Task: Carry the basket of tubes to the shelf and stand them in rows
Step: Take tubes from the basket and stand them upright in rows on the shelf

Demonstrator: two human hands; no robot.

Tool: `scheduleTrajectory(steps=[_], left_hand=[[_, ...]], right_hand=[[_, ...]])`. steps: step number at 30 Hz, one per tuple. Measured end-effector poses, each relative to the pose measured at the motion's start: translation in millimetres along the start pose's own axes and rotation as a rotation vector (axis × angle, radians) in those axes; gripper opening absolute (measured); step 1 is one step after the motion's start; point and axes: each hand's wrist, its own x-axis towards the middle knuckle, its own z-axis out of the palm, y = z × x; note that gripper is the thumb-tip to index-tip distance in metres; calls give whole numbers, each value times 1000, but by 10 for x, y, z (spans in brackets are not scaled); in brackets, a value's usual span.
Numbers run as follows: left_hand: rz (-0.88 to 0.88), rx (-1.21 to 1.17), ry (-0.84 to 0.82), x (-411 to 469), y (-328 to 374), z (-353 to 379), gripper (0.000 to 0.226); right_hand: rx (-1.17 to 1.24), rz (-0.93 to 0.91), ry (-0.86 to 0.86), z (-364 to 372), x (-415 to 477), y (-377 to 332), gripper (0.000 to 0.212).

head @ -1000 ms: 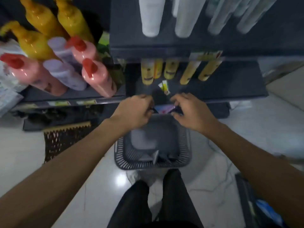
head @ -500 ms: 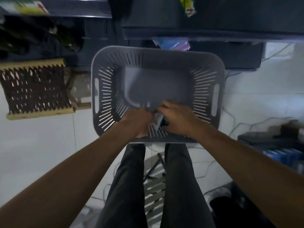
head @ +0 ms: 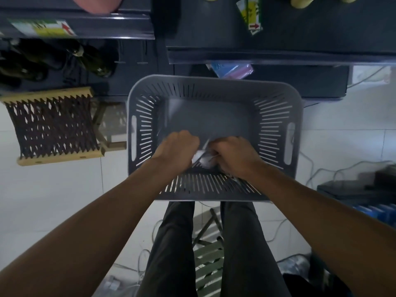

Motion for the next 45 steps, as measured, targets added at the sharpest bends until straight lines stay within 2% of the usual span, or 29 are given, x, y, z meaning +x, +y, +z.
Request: scheduleTrajectory(steps=[5,10,13,20,24,30,36,42,45], left_hand=[[-49,16,105,-280,-134,-465,23],[-59,61,213,-679,-83,-1182,25],[-34,117,316,-968,51,-1718,30],[40,191,575,-1572,594,-2981,24],[71,208,691,-1813,963,-3533,22],[193,213,800,-1912,1650,-4130,25],[245,193,867,-1635,2380,-4547,10],[218,93,940,-1215,2974,-4873,17],[194,116,997,-991,3218,-4988,17]], right_hand=[[-41,-13,139,-448,-117,-172,11],[-57,37,278,-1251,-451,-360,10],[-43,97,355,-1807,-756,-454,20],[-104,145,387,-3102,-1560,-630,30],[-92,146,481,-3695,-2017,-580,35],[-34,147,624,-4398,-2582,-143,31],[-58,136,669,-4994,-2905,661,33],[-94,129,688,-5521,-2944,1373,28],[-81,86,729,-5710,-2824,1704,28]])
